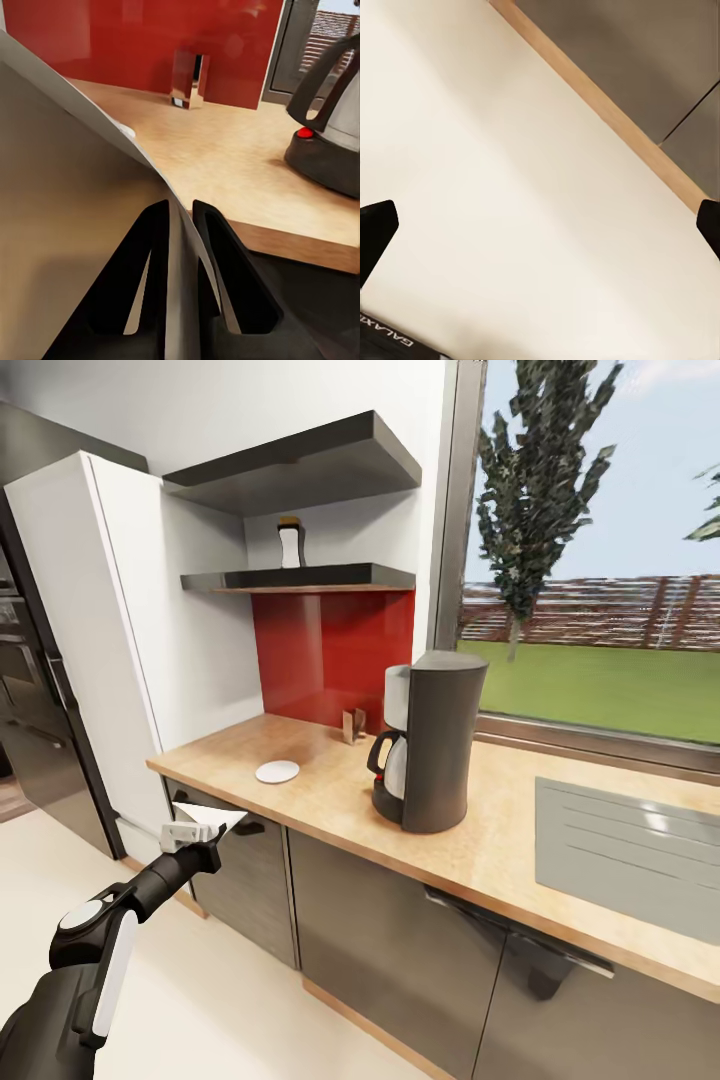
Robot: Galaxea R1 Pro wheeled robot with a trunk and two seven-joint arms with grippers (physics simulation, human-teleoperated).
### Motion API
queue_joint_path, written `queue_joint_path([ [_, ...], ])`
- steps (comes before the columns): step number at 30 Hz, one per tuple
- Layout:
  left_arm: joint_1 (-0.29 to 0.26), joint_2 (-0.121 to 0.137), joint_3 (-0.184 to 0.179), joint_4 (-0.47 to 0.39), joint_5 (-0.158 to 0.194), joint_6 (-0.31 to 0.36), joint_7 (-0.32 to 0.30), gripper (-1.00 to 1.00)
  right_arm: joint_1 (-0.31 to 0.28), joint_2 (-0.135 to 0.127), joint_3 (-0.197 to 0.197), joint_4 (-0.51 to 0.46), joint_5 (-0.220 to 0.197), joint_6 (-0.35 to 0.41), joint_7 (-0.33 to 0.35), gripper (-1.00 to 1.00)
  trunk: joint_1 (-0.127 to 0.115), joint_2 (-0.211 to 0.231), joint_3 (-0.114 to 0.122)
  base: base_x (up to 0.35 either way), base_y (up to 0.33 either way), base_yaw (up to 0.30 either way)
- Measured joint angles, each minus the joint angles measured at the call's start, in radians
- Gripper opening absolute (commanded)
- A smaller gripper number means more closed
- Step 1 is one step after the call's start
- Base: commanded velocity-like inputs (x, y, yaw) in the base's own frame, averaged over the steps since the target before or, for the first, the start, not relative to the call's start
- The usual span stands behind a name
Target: Set up a coffee station on the kitchen countertop: keep the coffee maker on the countertop, move the bottle of coffee from the kitchen shelf to the counter next to the coffee maker, place a paper coffee filter on top of the coffee maker, put the saucer next to the coffee maker with the coffee cup on the saucer, and place the electric kettle next to the coffee maker.
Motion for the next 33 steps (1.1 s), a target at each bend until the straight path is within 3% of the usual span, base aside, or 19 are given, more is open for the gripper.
queue_joint_path([
  [28, 0.000, 0.000, -0.001, 0.000, 0.000, 0.000, 0.000, -1.00, 0.000, 0.000, 0.000, 0.000, 0.000, 0.000, 0.000, 1.00, -0.107, 0.196, 0.088, 0.000, 0.000, -0.001],
  [33, 0.000, 0.000, -0.001, 0.000, 0.000, 0.000, 0.000, -1.00, 0.000, 0.000, 0.000, 0.000, 0.000, 0.000, 0.001, 1.00, -0.107, 0.196, 0.088, 0.000, 0.000, -0.132],
])
